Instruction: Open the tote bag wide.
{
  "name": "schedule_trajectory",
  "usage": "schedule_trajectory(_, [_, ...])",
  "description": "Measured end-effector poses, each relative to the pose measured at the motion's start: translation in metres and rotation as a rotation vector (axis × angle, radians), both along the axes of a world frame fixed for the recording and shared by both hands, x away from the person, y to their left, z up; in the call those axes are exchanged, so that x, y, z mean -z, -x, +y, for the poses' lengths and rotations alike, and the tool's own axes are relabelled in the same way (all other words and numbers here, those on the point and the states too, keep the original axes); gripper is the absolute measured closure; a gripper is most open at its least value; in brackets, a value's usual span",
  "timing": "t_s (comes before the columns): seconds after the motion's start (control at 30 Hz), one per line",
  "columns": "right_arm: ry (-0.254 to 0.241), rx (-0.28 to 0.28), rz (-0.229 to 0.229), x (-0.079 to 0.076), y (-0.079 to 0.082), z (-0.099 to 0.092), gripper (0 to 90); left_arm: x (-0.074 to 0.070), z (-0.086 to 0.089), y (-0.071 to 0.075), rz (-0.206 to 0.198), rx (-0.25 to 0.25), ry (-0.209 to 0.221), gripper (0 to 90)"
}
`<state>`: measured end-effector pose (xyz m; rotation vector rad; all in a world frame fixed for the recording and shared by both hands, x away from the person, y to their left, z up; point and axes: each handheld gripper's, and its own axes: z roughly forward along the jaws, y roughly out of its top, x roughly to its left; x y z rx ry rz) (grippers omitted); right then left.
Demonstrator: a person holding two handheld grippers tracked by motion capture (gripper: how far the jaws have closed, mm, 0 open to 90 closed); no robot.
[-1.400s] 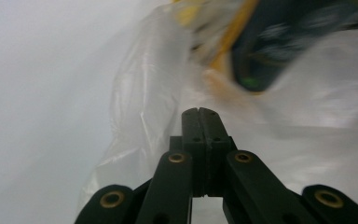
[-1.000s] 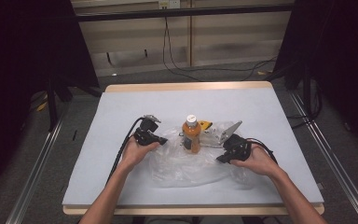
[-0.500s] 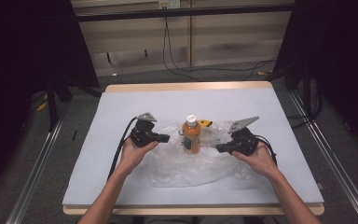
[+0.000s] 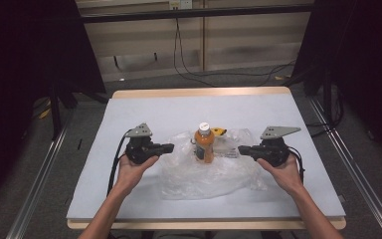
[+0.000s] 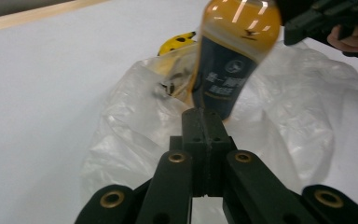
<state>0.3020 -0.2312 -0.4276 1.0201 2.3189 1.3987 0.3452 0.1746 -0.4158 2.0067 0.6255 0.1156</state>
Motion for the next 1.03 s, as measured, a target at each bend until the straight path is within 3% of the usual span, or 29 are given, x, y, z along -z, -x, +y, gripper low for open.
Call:
schedule_trajectory(0.07, [-0.013,0.020,-0.025,-0.004,0.006,-0.003,90.0,-0.001,0.006,0.007,0.005,0.008,0.032,90.0])
schedule_trajectory(0.17, [-0.037,0.048,-0.049,-0.008,0.018,-0.009,90.0,-0.001,0.017,0.022,-0.024,0.000,0.012,90.0])
schedule_trajectory(0.37, [-0.051,0.088,-0.071,-0.009,0.044,-0.022,90.0,0.011,0.038,0.046,-0.056,-0.092,-0.001,90.0])
schedule_trajectory(0.43, [-0.056,0.109,-0.071,-0.004,0.054,-0.024,90.0,0.016,0.041,0.053,-0.044,-0.102,0.021,90.0])
schedule_trajectory(0.5, [-0.060,0.107,-0.060,0.001,0.062,-0.026,90.0,0.019,0.046,0.061,-0.065,-0.115,0.010,90.0])
schedule_trajectory(0.57, [-0.043,0.114,-0.071,0.000,0.070,-0.029,90.0,0.023,0.053,0.068,-0.066,-0.140,0.056,88.5])
schedule_trajectory(0.6, [-0.063,0.110,-0.076,0.000,0.073,-0.033,83.4,0.023,0.056,0.070,-0.074,-0.160,0.060,80.1])
schedule_trajectory(0.63, [-0.074,0.124,-0.085,0.000,0.077,-0.036,70.9,0.023,0.059,0.071,-0.086,-0.173,0.068,74.0])
schedule_trajectory(0.7, [-0.071,0.163,-0.102,0.000,0.080,-0.041,51.1,0.024,0.062,0.072,-0.095,-0.171,0.108,62.0])
schedule_trajectory(0.8, [-0.063,0.196,-0.121,0.000,0.081,-0.042,24.0,0.022,0.062,0.076,-0.120,-0.207,0.086,36.9])
schedule_trajectory(0.9, [-0.068,0.215,-0.117,0.001,0.080,-0.041,9.0,0.021,0.062,0.076,-0.146,-0.221,0.091,17.4])
schedule_trajectory(1.03, [-0.059,0.232,-0.128,0.003,0.081,-0.041,2.3,0.021,0.063,0.076,-0.152,-0.224,0.085,10.1])
